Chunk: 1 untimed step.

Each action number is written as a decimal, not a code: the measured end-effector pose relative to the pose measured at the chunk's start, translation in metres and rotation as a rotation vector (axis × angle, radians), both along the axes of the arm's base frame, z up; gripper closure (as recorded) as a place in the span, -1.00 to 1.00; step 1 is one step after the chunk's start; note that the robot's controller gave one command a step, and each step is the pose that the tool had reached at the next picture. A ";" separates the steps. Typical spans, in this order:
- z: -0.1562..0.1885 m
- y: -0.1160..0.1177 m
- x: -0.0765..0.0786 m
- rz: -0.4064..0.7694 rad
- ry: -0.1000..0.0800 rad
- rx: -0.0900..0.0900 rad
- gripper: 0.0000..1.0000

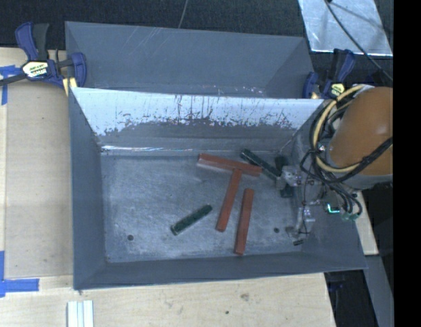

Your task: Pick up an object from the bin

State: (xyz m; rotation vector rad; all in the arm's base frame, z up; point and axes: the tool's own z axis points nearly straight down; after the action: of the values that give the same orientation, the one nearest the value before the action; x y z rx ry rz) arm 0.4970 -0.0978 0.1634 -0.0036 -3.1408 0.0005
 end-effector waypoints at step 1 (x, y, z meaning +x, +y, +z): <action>0.002 0.000 0.001 0.002 -0.004 -0.001 -1.00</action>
Offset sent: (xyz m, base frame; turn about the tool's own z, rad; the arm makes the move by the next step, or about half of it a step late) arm 0.0409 0.0227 -0.0880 0.1465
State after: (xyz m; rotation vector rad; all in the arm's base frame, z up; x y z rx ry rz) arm 0.4982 -0.0976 0.1649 -0.0006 -3.1448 0.0016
